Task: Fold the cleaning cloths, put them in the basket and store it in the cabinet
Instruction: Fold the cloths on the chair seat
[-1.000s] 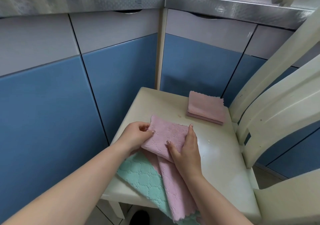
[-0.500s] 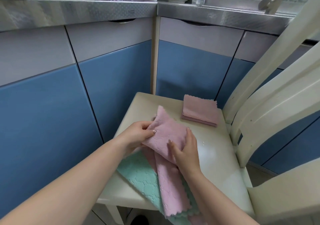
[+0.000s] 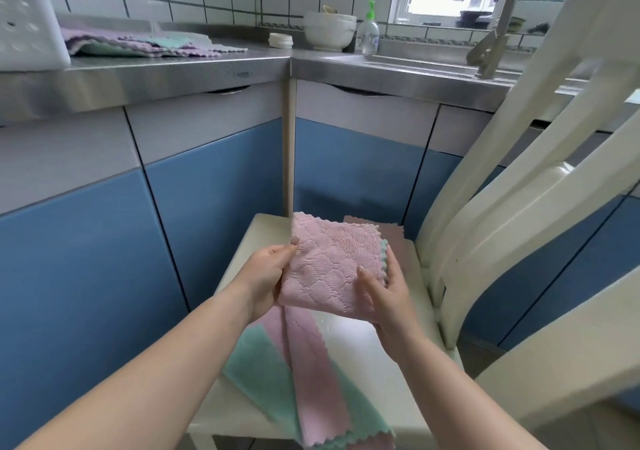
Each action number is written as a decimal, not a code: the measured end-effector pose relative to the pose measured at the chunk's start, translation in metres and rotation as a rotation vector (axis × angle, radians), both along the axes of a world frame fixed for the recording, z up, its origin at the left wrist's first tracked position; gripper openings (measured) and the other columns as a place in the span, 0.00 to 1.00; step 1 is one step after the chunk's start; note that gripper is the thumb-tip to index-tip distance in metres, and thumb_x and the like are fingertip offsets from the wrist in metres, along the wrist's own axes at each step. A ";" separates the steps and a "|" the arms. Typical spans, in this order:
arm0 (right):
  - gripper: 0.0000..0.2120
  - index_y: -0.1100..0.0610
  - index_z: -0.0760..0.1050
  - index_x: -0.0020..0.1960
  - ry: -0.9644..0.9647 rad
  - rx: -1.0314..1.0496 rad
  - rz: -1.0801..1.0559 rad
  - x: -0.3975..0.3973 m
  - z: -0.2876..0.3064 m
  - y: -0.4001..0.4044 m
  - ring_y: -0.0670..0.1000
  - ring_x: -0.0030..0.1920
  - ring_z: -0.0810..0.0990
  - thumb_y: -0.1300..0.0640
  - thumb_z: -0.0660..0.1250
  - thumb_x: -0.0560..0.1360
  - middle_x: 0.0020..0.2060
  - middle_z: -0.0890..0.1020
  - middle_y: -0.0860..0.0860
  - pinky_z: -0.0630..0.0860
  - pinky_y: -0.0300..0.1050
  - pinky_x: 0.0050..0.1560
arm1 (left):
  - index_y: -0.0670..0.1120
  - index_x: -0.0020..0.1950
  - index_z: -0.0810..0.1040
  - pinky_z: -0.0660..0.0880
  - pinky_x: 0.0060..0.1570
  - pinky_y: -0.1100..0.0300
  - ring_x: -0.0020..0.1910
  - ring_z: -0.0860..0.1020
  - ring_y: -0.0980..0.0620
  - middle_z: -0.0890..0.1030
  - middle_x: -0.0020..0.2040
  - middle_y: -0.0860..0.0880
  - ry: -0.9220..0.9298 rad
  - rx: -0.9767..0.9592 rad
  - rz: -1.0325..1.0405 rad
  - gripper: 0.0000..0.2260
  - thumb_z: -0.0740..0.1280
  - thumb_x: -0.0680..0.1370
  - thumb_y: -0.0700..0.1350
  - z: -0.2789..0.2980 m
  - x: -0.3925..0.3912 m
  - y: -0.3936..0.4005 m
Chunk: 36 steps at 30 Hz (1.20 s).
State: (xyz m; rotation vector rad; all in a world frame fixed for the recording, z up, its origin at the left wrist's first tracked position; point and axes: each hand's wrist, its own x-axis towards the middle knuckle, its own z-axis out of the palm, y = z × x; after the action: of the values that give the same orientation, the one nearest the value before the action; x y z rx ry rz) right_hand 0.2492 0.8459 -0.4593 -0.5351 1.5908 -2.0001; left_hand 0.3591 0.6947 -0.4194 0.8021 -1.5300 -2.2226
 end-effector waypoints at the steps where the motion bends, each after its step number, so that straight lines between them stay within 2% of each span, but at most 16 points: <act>1: 0.28 0.43 0.64 0.69 0.056 0.011 -0.034 -0.002 0.001 0.003 0.38 0.56 0.78 0.59 0.69 0.74 0.59 0.78 0.39 0.76 0.43 0.57 | 0.37 0.58 0.78 0.80 0.46 0.53 0.48 0.81 0.45 0.83 0.53 0.41 -0.001 -0.004 0.022 0.17 0.62 0.79 0.49 -0.001 -0.004 0.002; 2: 0.28 0.42 0.63 0.69 0.098 0.035 -0.069 -0.004 0.003 0.005 0.31 0.54 0.76 0.60 0.68 0.75 0.58 0.75 0.35 0.73 0.36 0.56 | 0.36 0.58 0.78 0.80 0.45 0.53 0.47 0.82 0.45 0.83 0.53 0.40 0.005 -0.002 0.044 0.17 0.63 0.78 0.49 -0.002 -0.008 0.004; 3: 0.26 0.43 0.64 0.68 0.121 0.061 -0.113 -0.006 0.004 0.006 0.30 0.54 0.75 0.61 0.68 0.75 0.57 0.74 0.34 0.72 0.33 0.55 | 0.36 0.57 0.78 0.80 0.44 0.53 0.45 0.82 0.46 0.83 0.51 0.40 0.015 -0.001 0.062 0.17 0.65 0.78 0.48 -0.002 -0.012 0.007; 5: 0.18 0.47 0.71 0.63 0.120 0.141 -0.211 -0.012 0.006 0.006 0.39 0.54 0.76 0.58 0.68 0.75 0.55 0.77 0.43 0.72 0.37 0.55 | 0.37 0.55 0.79 0.81 0.42 0.53 0.42 0.83 0.47 0.84 0.48 0.42 0.019 -0.011 0.089 0.14 0.67 0.76 0.47 -0.002 -0.021 0.011; 7: 0.11 0.49 0.75 0.56 0.088 0.237 -0.282 -0.021 0.005 0.003 0.43 0.48 0.77 0.54 0.69 0.75 0.51 0.79 0.49 0.73 0.41 0.51 | 0.37 0.53 0.80 0.80 0.46 0.50 0.44 0.82 0.45 0.84 0.49 0.41 0.005 -0.020 0.102 0.13 0.68 0.76 0.47 -0.004 -0.031 0.013; 10: 0.13 0.52 0.76 0.56 -0.015 0.327 -0.309 -0.040 -0.006 -0.006 0.46 0.48 0.79 0.50 0.69 0.73 0.51 0.80 0.48 0.75 0.46 0.54 | 0.38 0.51 0.80 0.77 0.52 0.47 0.46 0.81 0.43 0.83 0.50 0.39 -0.015 -0.049 0.084 0.11 0.68 0.76 0.46 -0.008 -0.048 0.013; 13: 0.13 0.55 0.76 0.54 -0.053 0.356 -0.339 -0.061 -0.012 -0.013 0.52 0.51 0.80 0.52 0.71 0.72 0.51 0.81 0.51 0.75 0.53 0.59 | 0.39 0.48 0.81 0.77 0.50 0.48 0.44 0.81 0.44 0.83 0.48 0.41 -0.030 -0.055 0.078 0.10 0.68 0.76 0.46 -0.015 -0.067 0.009; 16: 0.09 0.57 0.74 0.52 0.051 0.387 -0.430 -0.093 -0.008 -0.024 0.53 0.50 0.77 0.56 0.69 0.74 0.50 0.79 0.52 0.74 0.47 0.56 | 0.38 0.48 0.81 0.77 0.52 0.44 0.46 0.81 0.42 0.84 0.48 0.41 -0.071 -0.084 0.078 0.11 0.68 0.76 0.47 -0.022 -0.097 -0.005; 19: 0.06 0.56 0.71 0.51 0.172 0.450 -0.508 -0.128 0.003 -0.038 0.51 0.48 0.74 0.57 0.66 0.76 0.48 0.77 0.51 0.68 0.41 0.49 | 0.41 0.45 0.82 0.73 0.57 0.40 0.48 0.80 0.43 0.83 0.50 0.41 -0.097 -0.181 0.038 0.16 0.70 0.73 0.54 -0.033 -0.136 -0.025; 21: 0.04 0.56 0.70 0.50 0.218 0.520 -0.524 -0.153 0.001 -0.048 0.51 0.47 0.73 0.58 0.63 0.77 0.46 0.76 0.50 0.66 0.41 0.48 | 0.43 0.41 0.80 0.75 0.51 0.45 0.44 0.77 0.46 0.83 0.45 0.42 -0.111 -0.247 -0.018 0.22 0.69 0.66 0.62 -0.058 -0.172 -0.046; 22: 0.02 0.56 0.71 0.50 0.236 0.562 -0.518 -0.163 -0.001 -0.051 0.52 0.47 0.73 0.59 0.62 0.78 0.46 0.75 0.50 0.66 0.41 0.48 | 0.45 0.41 0.79 0.73 0.47 0.49 0.43 0.75 0.48 0.81 0.42 0.44 -0.135 -0.289 -0.043 0.21 0.67 0.64 0.63 -0.063 -0.183 -0.051; 24: 0.07 0.56 0.75 0.53 0.267 0.628 -0.507 -0.179 -0.010 -0.056 0.55 0.51 0.75 0.61 0.59 0.78 0.48 0.77 0.51 0.67 0.41 0.51 | 0.47 0.41 0.78 0.73 0.48 0.53 0.43 0.75 0.48 0.80 0.42 0.46 -0.165 -0.365 -0.067 0.14 0.66 0.71 0.58 -0.059 -0.194 -0.050; 26: 0.12 0.56 0.77 0.56 0.281 0.665 -0.488 -0.190 -0.022 -0.060 0.55 0.55 0.75 0.63 0.57 0.78 0.54 0.79 0.51 0.69 0.42 0.55 | 0.48 0.42 0.78 0.75 0.54 0.53 0.47 0.79 0.47 0.82 0.47 0.46 -0.217 -0.436 -0.081 0.07 0.64 0.77 0.48 -0.059 -0.201 -0.050; 30: 0.16 0.55 0.77 0.58 0.273 0.718 -0.437 -0.194 -0.039 -0.062 0.51 0.51 0.73 0.65 0.55 0.78 0.59 0.78 0.51 0.69 0.40 0.53 | 0.49 0.39 0.75 0.75 0.57 0.50 0.50 0.79 0.46 0.82 0.50 0.45 -0.322 -0.577 -0.099 0.08 0.63 0.78 0.40 -0.071 -0.213 -0.056; 33: 0.17 0.55 0.76 0.61 0.301 0.759 -0.427 -0.195 -0.043 -0.060 0.54 0.57 0.75 0.65 0.55 0.78 0.62 0.77 0.52 0.70 0.42 0.57 | 0.46 0.49 0.78 0.74 0.59 0.52 0.56 0.78 0.44 0.81 0.55 0.44 -0.350 -0.709 -0.118 0.05 0.63 0.77 0.43 -0.077 -0.221 -0.058; 36: 0.19 0.55 0.74 0.66 0.574 0.793 -0.454 -0.195 -0.039 -0.063 0.55 0.69 0.67 0.64 0.54 0.78 0.69 0.70 0.53 0.64 0.45 0.68 | 0.44 0.67 0.73 0.66 0.65 0.54 0.67 0.70 0.44 0.74 0.66 0.45 -0.249 -1.135 0.074 0.18 0.60 0.78 0.49 -0.077 -0.225 -0.055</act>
State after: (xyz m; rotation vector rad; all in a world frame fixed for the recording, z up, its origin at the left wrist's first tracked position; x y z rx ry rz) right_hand 0.0545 0.7833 -0.4985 -0.4631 2.8592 -1.3209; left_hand 0.1344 0.6393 -0.4967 0.7022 -2.3811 -0.8840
